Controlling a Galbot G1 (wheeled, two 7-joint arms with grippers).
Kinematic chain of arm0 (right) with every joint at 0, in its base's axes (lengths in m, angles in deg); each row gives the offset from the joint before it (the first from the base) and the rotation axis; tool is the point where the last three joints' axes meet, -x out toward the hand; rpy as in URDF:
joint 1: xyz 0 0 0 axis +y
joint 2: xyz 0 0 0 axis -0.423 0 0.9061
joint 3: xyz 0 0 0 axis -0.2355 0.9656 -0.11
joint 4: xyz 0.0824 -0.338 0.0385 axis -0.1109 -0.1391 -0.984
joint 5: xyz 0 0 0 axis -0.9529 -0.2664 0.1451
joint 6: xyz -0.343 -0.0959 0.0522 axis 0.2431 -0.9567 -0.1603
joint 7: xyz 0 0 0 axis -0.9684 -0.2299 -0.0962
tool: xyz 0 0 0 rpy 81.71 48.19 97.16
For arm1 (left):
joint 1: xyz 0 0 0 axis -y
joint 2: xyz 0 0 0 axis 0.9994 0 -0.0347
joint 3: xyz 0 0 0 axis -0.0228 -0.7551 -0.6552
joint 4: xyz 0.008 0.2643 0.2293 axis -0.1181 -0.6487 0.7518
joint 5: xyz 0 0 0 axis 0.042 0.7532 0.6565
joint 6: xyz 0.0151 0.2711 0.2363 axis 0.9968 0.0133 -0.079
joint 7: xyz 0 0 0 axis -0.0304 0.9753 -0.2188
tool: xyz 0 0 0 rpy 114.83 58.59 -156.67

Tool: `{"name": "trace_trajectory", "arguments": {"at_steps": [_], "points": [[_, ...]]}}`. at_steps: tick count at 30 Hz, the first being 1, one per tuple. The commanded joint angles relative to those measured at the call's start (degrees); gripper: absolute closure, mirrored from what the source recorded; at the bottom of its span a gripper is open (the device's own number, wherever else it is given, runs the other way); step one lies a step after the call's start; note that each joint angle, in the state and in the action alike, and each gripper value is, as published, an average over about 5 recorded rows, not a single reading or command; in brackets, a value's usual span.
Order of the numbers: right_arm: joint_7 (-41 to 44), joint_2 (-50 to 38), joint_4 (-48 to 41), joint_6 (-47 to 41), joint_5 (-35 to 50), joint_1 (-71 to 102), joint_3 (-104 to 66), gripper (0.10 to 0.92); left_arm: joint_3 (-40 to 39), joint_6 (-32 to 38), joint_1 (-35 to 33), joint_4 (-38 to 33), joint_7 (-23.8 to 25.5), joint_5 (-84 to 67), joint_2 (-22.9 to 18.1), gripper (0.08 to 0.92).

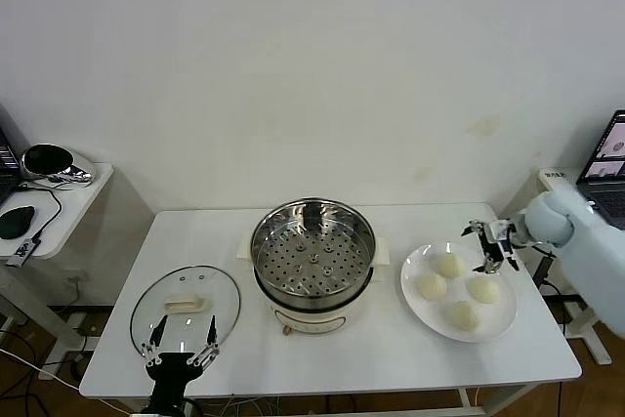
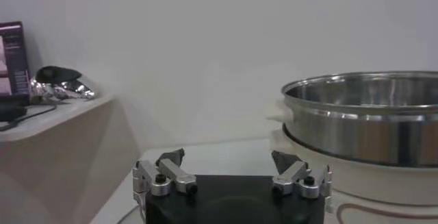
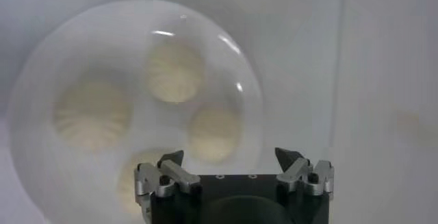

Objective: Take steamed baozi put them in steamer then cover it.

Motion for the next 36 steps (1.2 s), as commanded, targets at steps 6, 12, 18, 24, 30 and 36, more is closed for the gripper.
{"name": "trace_trajectory", "arguments": {"at_steps": [6,12,18,24,30,36], "points": [[-1.72,8.79,-12.24,-0.54,-5.00,-2.68,3.16,0.203,0.63,0.17,-0.13,-0.01,-0.02,0.04,-0.06,0.177],[-3.27,11.46,-16.92,0.16,-6.81,-2.78,1.39,0.203,0.41,0.26,0.14,0.10,0.00,0.15,-0.34,0.177],[-3.08,12.06,-18.15,0.07,-7.52,-2.50,0.97,0.212,0.06,0.25,0.26,0.23,0.02,0.22,-0.50,0.177],[-3.47,12.39,-18.30,-0.41,-7.62,-1.90,0.65,0.297,-0.01,0.34,0.08,0.11,0.02,0.23,-0.48,0.177],[-3.45,12.79,-18.08,-0.84,-7.48,-1.57,0.38,0.379,-0.08,0.43,-0.27,-0.15,0.01,0.33,-0.52,0.177],[-2.39,11.57,-16.65,-1.07,-6.45,-2.64,1.45,0.476,-0.27,0.46,-0.65,-0.56,0.02,0.40,-0.57,0.177]]}}
